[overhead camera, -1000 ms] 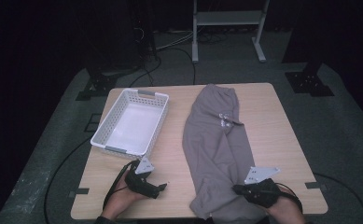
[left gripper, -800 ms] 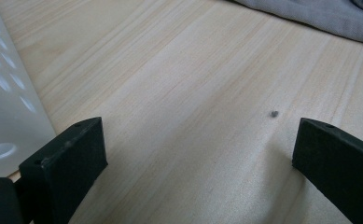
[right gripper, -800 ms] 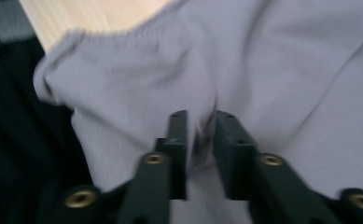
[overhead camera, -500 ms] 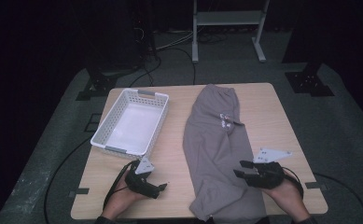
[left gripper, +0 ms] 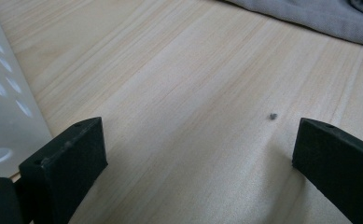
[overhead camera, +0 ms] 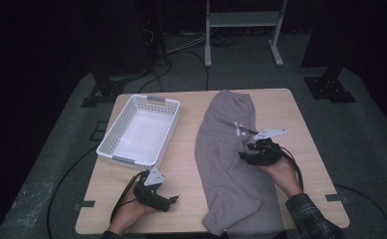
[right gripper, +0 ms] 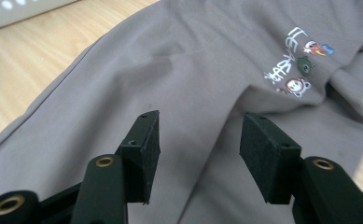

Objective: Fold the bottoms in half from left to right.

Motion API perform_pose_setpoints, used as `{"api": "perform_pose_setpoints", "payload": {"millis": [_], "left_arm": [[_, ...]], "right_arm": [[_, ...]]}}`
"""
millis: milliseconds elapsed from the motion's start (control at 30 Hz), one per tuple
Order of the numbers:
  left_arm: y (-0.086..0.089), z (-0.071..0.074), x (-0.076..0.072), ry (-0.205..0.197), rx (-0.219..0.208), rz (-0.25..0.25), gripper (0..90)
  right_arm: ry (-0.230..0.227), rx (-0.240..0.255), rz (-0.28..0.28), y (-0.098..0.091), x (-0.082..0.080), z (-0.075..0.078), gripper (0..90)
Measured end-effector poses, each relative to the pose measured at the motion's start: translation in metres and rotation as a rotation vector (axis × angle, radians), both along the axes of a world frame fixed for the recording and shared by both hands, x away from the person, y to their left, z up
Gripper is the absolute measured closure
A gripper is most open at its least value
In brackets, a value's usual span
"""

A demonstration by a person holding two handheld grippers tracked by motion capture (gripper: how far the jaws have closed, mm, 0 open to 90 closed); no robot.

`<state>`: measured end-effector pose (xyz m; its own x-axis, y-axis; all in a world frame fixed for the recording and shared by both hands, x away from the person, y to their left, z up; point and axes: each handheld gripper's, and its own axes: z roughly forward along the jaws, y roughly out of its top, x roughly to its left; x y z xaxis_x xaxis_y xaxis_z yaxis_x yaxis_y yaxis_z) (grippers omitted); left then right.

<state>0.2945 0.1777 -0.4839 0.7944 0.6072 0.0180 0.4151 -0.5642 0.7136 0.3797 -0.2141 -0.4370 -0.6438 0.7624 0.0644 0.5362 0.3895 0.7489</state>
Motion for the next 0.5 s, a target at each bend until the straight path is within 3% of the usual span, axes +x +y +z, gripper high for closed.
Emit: {"api": "perform_pose_setpoints", "payload": {"millis": [167, 300, 433, 500], "left_arm": [[0.0, 0.0, 0.0, 0.0, -0.002, 0.0, 2.0], [-0.001, 0.0, 0.0, 0.0, -0.001, -0.001, 2.0], [-0.001, 0.0, 0.0, 0.0, 0.0, -0.001, 2.0], [-0.001, 0.0, 0.0, 0.0, -0.001, -0.001, 2.0]], "right_arm": [[0.044, -0.014, -0.012, 0.006, 0.016, -0.01, 44.3], [0.053, -0.005, -0.015, 0.007, 0.022, -0.012, 60.7], [0.056, -0.016, -0.015, 0.006, 0.022, -0.012, 83.7], [0.045, -0.024, -0.016, 0.004, 0.02, -0.011, 88.5]]}}
